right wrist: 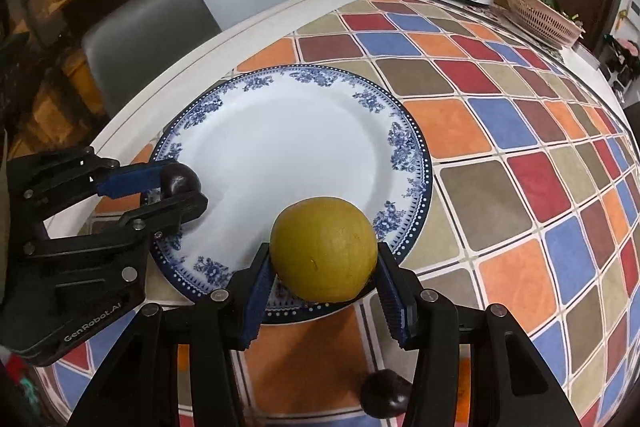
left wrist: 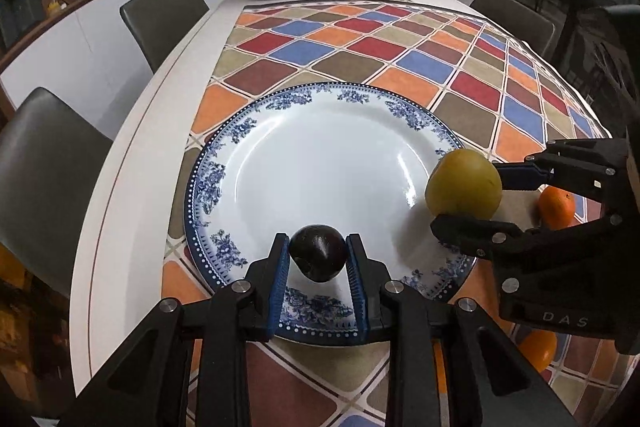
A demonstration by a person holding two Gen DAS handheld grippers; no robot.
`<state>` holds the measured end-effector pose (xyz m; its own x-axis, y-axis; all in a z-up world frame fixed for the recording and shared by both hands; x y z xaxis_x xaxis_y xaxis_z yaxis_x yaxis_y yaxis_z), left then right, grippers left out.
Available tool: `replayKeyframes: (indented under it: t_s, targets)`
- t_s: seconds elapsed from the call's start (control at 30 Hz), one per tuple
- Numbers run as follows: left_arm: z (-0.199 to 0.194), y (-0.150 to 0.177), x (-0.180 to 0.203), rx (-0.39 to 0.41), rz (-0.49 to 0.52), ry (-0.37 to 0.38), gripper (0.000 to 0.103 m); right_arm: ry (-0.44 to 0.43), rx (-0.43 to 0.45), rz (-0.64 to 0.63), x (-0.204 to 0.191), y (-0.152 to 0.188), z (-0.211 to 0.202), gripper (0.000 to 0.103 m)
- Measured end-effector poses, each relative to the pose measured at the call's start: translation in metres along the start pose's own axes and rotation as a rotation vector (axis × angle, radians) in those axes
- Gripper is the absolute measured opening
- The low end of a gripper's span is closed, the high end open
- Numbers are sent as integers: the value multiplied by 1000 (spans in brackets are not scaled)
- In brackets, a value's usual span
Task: Organize fruits
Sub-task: 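Carry the plum onto the blue-rimmed plate with the left tool while the right tool sets the pomelo there, then withdraw both tools from the plate and move them toward two oranges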
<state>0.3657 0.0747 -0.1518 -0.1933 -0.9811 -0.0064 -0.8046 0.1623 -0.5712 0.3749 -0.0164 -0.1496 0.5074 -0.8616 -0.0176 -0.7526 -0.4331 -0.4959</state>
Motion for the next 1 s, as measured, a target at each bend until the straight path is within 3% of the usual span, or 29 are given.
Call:
replayKeyframes:
  t_s: [0.07, 0.17, 0.23, 0.43, 0.57, 0.7, 1.0]
  targets:
    - [-4, 1, -2, 5, -2, -15, 39, 2, 6, 9, 1, -1, -2, 51]
    - [-15, 0, -5, 14, -16, -23, 43, 9, 36, 34, 5, -5, -13, 62]
    - [-27, 1, -8, 19, -23, -65, 43, 21, 54, 51, 8, -5, -23, 62]
    - [-73, 8, 8, 95, -13, -90, 53, 70, 132, 56, 13, 4, -64, 62]
    - [-102, 16, 20, 146, -17, -107, 63, 65, 176, 71, 12, 18, -91, 62]
    - [-126, 27, 38, 185, -12, -101, 67, 85, 215, 80, 14, 33, -114, 71]
    - [-167, 40, 68, 275, -16, -108, 80, 139, 287, 103, 18, 72, -163, 77]
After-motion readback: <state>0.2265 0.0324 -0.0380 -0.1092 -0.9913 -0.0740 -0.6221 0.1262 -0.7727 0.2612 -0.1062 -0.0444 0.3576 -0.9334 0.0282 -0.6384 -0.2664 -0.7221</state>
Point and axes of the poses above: each gripper's, at about its wrist camera, not at the fingertips, and z roughly the way its jaws point, x to its right, y to its underside, the point moved 9 cm from there along z, roughly the way its jaws point, and after that the axes turned 2 degrees about -z, right-handed, at the moved point
